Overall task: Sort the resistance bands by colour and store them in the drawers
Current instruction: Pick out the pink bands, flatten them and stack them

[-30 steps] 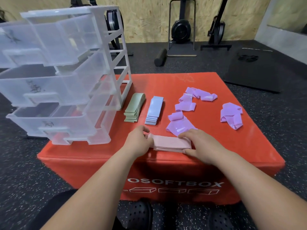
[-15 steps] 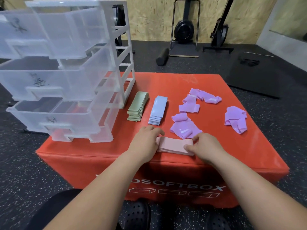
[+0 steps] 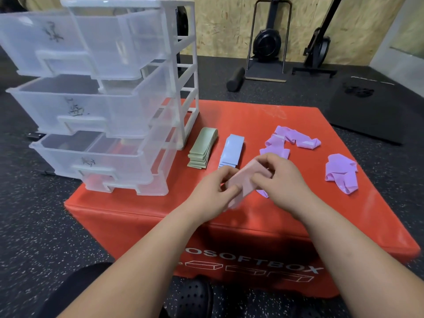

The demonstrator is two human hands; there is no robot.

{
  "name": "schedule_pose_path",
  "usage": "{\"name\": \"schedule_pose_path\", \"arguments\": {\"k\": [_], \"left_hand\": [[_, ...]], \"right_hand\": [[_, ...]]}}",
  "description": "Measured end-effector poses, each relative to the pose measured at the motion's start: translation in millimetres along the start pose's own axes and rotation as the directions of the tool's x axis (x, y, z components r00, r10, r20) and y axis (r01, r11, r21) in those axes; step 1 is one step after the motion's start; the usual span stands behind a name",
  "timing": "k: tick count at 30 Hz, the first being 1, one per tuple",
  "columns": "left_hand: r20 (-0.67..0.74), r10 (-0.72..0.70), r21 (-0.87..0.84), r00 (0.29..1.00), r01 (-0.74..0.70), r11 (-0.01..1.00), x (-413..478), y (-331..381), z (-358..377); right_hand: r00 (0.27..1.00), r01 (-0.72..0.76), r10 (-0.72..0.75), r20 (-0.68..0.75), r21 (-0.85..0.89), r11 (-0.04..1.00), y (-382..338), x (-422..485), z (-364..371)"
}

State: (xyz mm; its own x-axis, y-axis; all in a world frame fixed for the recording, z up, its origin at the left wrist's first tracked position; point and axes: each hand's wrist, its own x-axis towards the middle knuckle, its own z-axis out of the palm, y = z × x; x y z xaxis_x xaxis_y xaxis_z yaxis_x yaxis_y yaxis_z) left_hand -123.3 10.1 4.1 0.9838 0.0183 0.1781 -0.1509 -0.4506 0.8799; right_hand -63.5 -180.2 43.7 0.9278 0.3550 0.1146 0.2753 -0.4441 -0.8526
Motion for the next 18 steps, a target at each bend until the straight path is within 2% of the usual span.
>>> {"name": "schedule_pose_path", "arguments": {"k": [4,8,10,14,18], "left_hand": [[-0.113,-0.110,-0.099,0.987,0.099,0.990,-5.8,-4.1,-14.9],[-0.199,-0.215,-0.033,0.956,0.213,0.976,-17.0,-22.7,-31.6],[-0.254,-0.249,0.039,0.935,0.268,0.963,-21.8,-34.9,-40.3],[-0.287,-0.311,0.129,0.906,0.358,0.925,-27.7,-50.5,-51.2],[-0.363,-0.301,0.180,0.882,0.383,0.906,-28.4,-55.6,-52.2]], "right_hand": [[0.999,-0.031,0.034,-0.011,0.243,0.970,2.6,20.1,23.7],[0.995,-0.103,0.099,0.028,0.271,0.957,8.7,40.1,65.4],[0.993,-0.110,0.099,0.059,0.246,0.963,9.9,47.0,88.3],[0.995,-0.081,0.078,0.061,0.051,0.995,16.9,58.4,125.3],[0.998,-0.048,0.049,0.035,-0.015,0.999,14.0,66.1,141.6]]}}
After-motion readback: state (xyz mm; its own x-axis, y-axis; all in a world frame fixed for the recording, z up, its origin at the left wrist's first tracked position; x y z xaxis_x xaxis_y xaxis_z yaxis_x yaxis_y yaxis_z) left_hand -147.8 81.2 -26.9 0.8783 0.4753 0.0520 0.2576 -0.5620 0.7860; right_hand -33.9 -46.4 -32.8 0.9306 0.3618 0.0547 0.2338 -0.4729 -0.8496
